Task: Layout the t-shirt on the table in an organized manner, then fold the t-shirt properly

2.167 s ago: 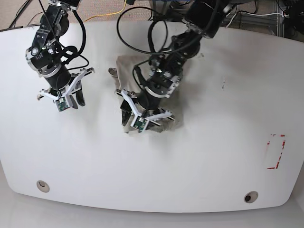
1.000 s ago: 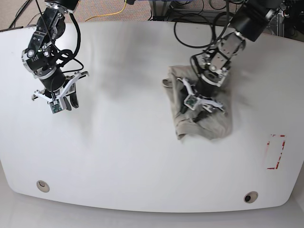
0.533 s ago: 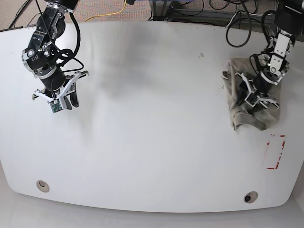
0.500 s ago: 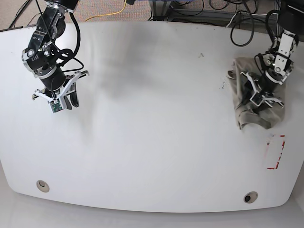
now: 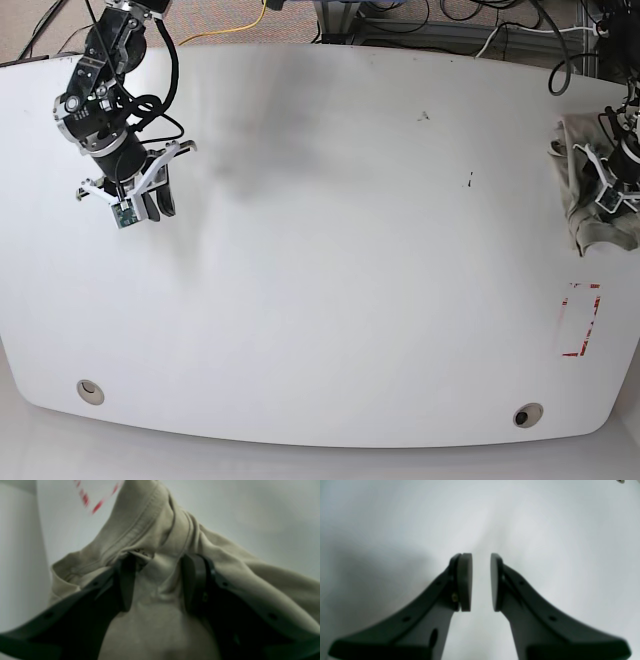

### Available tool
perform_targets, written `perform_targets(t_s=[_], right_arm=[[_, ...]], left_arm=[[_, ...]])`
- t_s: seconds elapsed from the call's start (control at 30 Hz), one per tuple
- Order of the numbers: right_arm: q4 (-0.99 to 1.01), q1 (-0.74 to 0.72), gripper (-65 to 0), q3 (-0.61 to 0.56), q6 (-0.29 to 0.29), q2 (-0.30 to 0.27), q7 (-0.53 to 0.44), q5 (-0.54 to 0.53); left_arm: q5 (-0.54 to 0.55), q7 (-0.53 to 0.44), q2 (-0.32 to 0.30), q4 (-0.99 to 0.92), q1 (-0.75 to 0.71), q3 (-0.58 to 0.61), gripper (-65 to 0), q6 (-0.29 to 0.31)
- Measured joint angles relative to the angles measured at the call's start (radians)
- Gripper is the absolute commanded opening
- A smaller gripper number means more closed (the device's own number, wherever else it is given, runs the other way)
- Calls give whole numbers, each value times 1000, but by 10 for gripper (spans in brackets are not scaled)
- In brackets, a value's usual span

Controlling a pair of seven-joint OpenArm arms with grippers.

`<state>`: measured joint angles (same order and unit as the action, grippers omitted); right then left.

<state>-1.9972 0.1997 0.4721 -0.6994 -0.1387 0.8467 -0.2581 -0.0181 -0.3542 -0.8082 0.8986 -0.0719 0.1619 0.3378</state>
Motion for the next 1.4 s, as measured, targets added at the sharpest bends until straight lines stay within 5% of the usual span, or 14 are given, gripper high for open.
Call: perform_targets(t_s=[0.3, 0.5, 1.07, 1.23, 1.4], right_arm=[[0, 10, -523, 1, -1, 42, 3, 7], [0, 10, -523, 1, 0, 42, 3, 8], [0, -34, -520, 0, 0, 33, -2, 33], [2, -63, -520, -31, 3, 39, -51, 158], [35, -67, -520, -114, 0, 42, -202, 283]], left_arm=[[-5, -62, -20, -92, 35, 0, -363, 10], [-25, 6, -7, -93, 66, -46, -361, 23], [319, 25, 0, 188, 96, -102, -363, 26], [367, 82, 79, 258, 63, -115, -363, 0], [363, 110, 239, 369, 32, -143, -363, -7]])
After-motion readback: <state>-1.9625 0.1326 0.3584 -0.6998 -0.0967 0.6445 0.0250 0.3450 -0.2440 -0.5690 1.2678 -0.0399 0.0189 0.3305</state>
